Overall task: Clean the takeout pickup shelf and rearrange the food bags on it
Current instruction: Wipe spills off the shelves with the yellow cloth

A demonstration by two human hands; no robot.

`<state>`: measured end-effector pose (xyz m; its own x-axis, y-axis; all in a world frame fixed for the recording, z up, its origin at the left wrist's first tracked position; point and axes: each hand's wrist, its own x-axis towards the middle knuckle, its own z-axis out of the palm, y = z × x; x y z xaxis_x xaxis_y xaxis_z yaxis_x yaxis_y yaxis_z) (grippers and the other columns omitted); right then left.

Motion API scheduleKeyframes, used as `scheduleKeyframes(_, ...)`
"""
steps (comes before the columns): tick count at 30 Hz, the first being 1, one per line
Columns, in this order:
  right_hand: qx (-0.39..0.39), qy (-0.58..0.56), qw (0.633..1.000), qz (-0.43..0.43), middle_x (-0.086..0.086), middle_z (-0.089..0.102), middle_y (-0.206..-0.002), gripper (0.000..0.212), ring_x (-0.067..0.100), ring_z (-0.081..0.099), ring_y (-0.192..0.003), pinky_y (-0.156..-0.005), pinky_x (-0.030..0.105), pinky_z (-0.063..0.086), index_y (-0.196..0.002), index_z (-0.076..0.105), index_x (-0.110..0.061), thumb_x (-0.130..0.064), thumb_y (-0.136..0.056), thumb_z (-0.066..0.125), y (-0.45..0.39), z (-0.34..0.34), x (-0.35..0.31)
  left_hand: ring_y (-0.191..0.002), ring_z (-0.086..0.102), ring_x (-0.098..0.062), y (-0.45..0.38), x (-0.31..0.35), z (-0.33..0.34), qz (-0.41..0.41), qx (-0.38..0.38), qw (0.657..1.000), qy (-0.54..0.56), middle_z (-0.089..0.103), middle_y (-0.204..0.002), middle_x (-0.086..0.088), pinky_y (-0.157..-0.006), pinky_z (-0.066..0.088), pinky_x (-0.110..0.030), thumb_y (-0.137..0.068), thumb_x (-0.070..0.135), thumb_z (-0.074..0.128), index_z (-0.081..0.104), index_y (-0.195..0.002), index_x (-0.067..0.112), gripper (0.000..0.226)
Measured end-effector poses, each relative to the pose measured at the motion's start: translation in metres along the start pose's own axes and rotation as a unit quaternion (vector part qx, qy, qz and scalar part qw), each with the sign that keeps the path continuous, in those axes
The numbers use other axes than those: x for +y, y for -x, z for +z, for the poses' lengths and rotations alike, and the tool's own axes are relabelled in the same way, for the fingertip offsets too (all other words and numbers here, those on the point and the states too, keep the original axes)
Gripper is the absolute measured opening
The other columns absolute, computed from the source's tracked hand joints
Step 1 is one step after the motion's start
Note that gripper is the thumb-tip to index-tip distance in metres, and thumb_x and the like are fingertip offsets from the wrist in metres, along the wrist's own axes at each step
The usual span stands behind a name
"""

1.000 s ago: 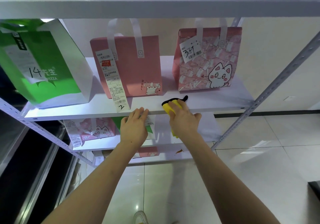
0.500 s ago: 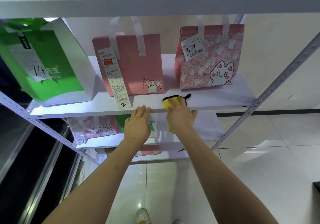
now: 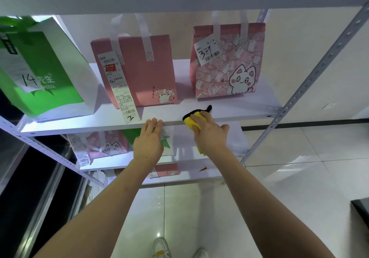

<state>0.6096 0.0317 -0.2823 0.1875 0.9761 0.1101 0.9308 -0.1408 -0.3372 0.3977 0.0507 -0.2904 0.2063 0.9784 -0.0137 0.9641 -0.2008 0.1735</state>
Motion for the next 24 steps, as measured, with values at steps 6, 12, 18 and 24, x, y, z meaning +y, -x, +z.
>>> scheduleKeyframes(6, 0.011, -0.027, 0.999, -0.032, -0.008, 0.04, -0.159, 0.039, 0.028, 0.069, -0.077, -0.08, 0.042, 0.025, -0.14, 0.054, -0.047, -0.032, -0.104, 0.046, 0.019, -0.005, 0.02, -0.156, 0.013, -0.024, 0.011, 0.008, 0.009, -0.012, 0.013, 1.0, 0.019, 0.015, -0.17, 0.0, -0.105, 0.047, -0.052, -0.089, 0.0, 0.049, 0.03, -0.158, 0.018, 0.074)
scheduleKeyframes(12, 0.023, -0.073, 0.996, -0.04, -0.011, 0.05, -0.149, 0.034, 0.026, 0.069, -0.085, -0.075, 0.039, 0.023, -0.134, 0.059, -0.046, -0.032, -0.105, 0.049, 0.055, 0.012, 0.032, -0.145, 0.035, -0.028, 0.054, 0.025, 0.038, -0.029, -0.009, 0.998, 0.049, 0.03, -0.165, -0.002, -0.102, 0.048, -0.046, -0.087, 0.001, 0.049, 0.033, -0.158, 0.021, 0.075)
scheduleKeyframes(18, -0.021, -0.073, 0.997, 0.004, -0.014, 0.048, -0.15, 0.035, 0.02, 0.062, -0.109, -0.082, 0.039, 0.024, -0.135, 0.058, -0.048, -0.033, -0.106, 0.045, 0.097, 0.029, 0.04, -0.142, 0.039, -0.028, 0.094, 0.029, 0.055, -0.035, -0.056, 0.997, 0.037, 0.033, -0.163, 0.0, -0.101, 0.048, -0.045, -0.092, 0.007, 0.054, 0.035, -0.156, 0.023, 0.068)
scheduleKeyframes(24, -0.062, -0.08, 0.994, 0.044, -0.016, 0.045, -0.153, 0.034, 0.019, 0.062, -0.114, -0.084, 0.04, 0.024, -0.135, 0.056, -0.05, -0.037, -0.106, 0.043, 0.137, 0.059, 0.042, -0.137, 0.045, -0.027, 0.114, 0.019, 0.08, -0.023, -0.067, 0.996, 0.061, 0.041, -0.158, 0.001, -0.094, 0.05, -0.045, -0.092, 0.007, 0.051, 0.041, -0.153, 0.022, 0.063)
